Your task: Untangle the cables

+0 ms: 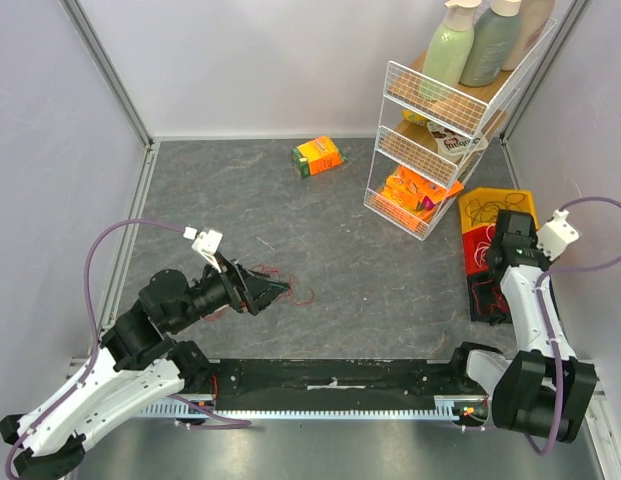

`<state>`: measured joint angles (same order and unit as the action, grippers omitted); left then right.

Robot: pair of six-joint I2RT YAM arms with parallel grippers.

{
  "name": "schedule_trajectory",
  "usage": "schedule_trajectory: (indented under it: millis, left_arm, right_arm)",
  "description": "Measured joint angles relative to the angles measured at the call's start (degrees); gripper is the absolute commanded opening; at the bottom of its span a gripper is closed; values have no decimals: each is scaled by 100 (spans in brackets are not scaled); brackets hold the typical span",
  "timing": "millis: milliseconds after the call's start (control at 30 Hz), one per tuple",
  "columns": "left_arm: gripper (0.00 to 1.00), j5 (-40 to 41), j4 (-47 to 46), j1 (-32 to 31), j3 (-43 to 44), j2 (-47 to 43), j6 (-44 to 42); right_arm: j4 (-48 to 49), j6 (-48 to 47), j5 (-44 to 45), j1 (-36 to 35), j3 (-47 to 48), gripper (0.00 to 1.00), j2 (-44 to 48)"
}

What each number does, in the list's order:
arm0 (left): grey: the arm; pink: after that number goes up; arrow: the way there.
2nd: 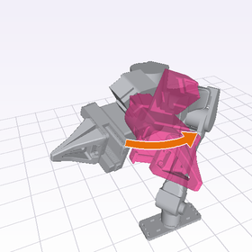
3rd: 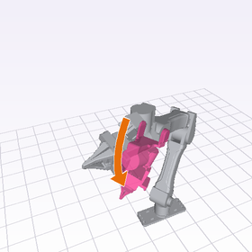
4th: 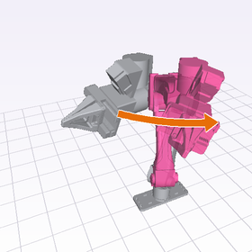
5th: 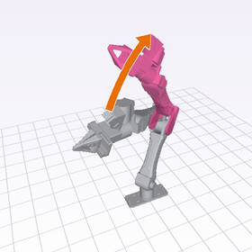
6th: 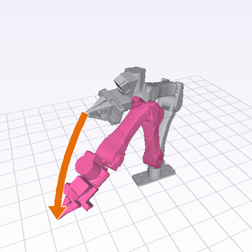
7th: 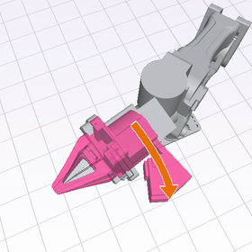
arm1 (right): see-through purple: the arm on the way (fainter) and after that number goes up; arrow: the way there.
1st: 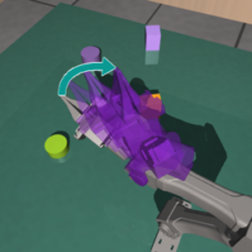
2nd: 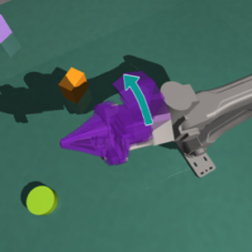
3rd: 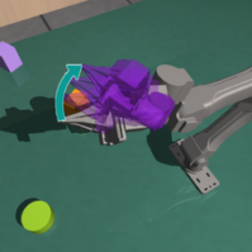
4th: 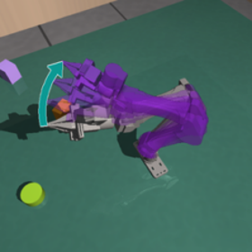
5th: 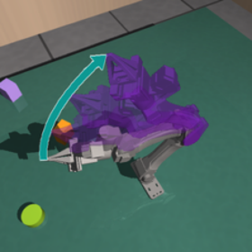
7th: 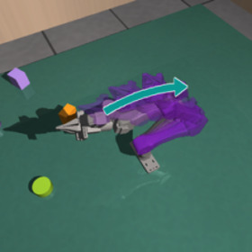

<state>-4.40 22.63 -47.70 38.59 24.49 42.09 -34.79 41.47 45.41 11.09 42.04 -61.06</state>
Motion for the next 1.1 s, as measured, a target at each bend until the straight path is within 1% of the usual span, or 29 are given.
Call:
schedule_trajectory:
  millis: [200, 300, 433, 567, 600, 667, 700, 800, 867, 900, 933, 967, 1100]
  left_arm:
    - [91, -63, 0, -2, 0, -92, 105]
    - [91, -70, 0, 0, 0, -90, 151]
    - [91, -70, 0, -2, 0, -81, 181]
    - [91, -70, -7, 0, -11, -70, 197]
    - [91, -70, -11, -2, -20, -59, 199]
    - [91, -72, -26, -2, -42, -22, 201]
    - [91, -74, -42, -2, -52, 7, 203]
    - [91, -74, -46, -2, -81, 92, 205]
    - [91, -74, -44, 0, -131, 98, 208]
    - [91, -72, -44, -2, -149, 92, 208]
    - [92, -70, -28, -2, -157, 83, 208]
    - [92, -68, -28, -2, -166, 61, 208]
    - [92, -17, 2, -2, -190, -66, 205]
  right_arm:
    - [-151, 422, 378, 442, 0, 0, -26]
    - [-114, 542, 455, 623, 0, 0, -337]
    - [22, 577, 435, 671, -72, 0, -826]
    - [205, 444, 404, 682, -205, 0, -1012]
    - [258, 400, 404, 682, -205, 3, -1051]
    - [407, 310, 389, 680, -205, 14, -1097]
    - [476, 271, 378, 682, -205, 22, -1115]
    - [623, 166, 262, 682, -205, 56, -1215]
    - [590, 33, 173, 682, -203, 68, -1252]
    - [590, 48, 103, 682, -210, 73, -1217]
    - [592, -11, 39, 686, -210, 74, -1154]
    - [588, -50, -22, 688, -210, 79, -1043]
    - [380, -234, -129, 682, -111, 81, -411]
